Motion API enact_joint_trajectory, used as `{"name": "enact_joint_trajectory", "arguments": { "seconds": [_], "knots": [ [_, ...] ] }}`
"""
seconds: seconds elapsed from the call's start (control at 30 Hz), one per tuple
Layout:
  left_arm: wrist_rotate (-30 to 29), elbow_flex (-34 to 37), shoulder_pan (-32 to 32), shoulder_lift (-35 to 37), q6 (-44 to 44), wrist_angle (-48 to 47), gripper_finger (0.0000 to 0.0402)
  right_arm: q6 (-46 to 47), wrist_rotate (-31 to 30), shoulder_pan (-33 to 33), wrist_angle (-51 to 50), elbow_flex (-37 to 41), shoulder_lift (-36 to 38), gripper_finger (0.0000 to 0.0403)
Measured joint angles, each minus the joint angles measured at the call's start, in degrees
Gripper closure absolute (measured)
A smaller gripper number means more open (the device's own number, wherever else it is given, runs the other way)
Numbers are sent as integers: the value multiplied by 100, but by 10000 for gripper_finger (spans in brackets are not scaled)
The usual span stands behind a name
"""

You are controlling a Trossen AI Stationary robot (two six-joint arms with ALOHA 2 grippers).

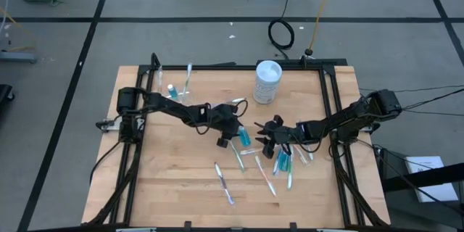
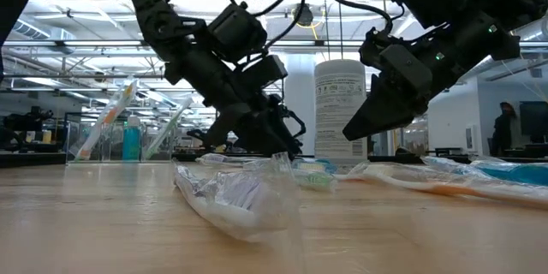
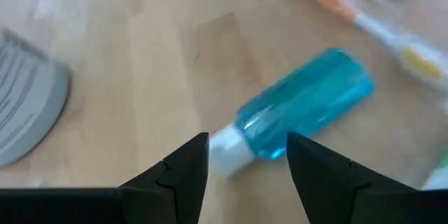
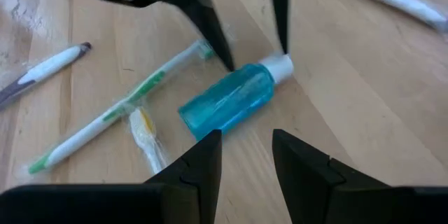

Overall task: Pick & Place toothbrushing station
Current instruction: Put the mouthwash into the transparent organizer

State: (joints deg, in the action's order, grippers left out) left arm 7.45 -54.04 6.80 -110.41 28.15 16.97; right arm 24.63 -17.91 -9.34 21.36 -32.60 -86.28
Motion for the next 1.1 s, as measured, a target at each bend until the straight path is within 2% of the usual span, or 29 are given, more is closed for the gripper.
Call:
{"name": "enact_joint_trajectory", "arguments": {
  "seconds": [0.1,0.3,0.4,0.53,0.8,1.1],
  "knots": [
    [61,0,138,2,1,-129,203,-95,0,0,19,0,0,282],
    [767,1,307,2,-237,-257,204,-168,-4,85,22,0,0,282],
    [794,0,261,2,-340,-258,204,5,-171,268,20,0,-2,282],
    [573,3,163,2,-287,-252,204,-215,-132,378,161,1,-298,282],
    [-336,12,78,181,39,-395,204,-431,166,428,1181,-199,-1442,282],
    [-446,7,64,549,312,-824,204,-597,0,448,1271,-821,-2167,282]
  ]
}}
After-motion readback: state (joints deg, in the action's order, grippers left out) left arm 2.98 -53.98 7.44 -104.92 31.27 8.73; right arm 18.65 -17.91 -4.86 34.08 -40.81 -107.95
